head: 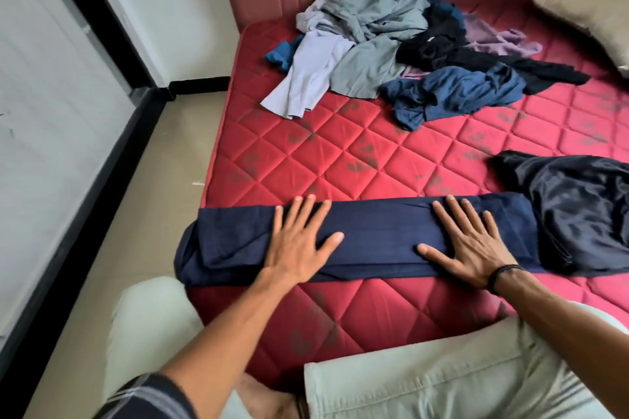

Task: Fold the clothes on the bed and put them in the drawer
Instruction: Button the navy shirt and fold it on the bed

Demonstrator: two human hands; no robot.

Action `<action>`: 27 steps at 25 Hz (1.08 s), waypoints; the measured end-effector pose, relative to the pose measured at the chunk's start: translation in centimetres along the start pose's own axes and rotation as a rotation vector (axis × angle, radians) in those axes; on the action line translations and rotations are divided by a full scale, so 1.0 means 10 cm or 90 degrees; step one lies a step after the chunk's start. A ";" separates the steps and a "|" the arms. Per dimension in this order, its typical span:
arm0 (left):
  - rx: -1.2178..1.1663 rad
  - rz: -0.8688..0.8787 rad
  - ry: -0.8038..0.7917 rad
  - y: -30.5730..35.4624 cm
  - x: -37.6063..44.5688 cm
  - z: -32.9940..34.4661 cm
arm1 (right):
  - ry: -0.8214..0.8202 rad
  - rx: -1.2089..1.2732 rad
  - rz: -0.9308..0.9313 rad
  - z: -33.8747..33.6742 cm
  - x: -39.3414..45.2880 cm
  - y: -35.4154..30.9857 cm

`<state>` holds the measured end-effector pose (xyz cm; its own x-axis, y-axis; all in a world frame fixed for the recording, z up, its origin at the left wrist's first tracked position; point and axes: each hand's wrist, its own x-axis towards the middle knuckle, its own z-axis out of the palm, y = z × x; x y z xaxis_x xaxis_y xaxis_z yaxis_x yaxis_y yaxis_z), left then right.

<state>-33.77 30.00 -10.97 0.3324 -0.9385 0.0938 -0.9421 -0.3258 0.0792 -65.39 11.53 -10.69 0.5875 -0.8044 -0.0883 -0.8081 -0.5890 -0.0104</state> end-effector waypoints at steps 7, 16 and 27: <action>-0.005 -0.133 0.017 -0.71 -0.28 0.02 | -0.049 0.059 0.258 -0.05 -0.08 0.20; -0.023 -0.245 0.032 -1.26 -0.53 -0.10 | 0.094 0.154 0.378 -0.27 -0.22 0.23; -0.144 0.037 0.221 -0.23 0.13 -0.41 | 0.130 0.267 0.608 -0.35 -0.30 0.15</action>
<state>-30.99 30.01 -6.96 0.3111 -0.8472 0.4306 -0.9390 -0.2040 0.2769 -68.26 12.79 -6.93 -0.3335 -0.9400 -0.0726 -0.8659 0.3359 -0.3707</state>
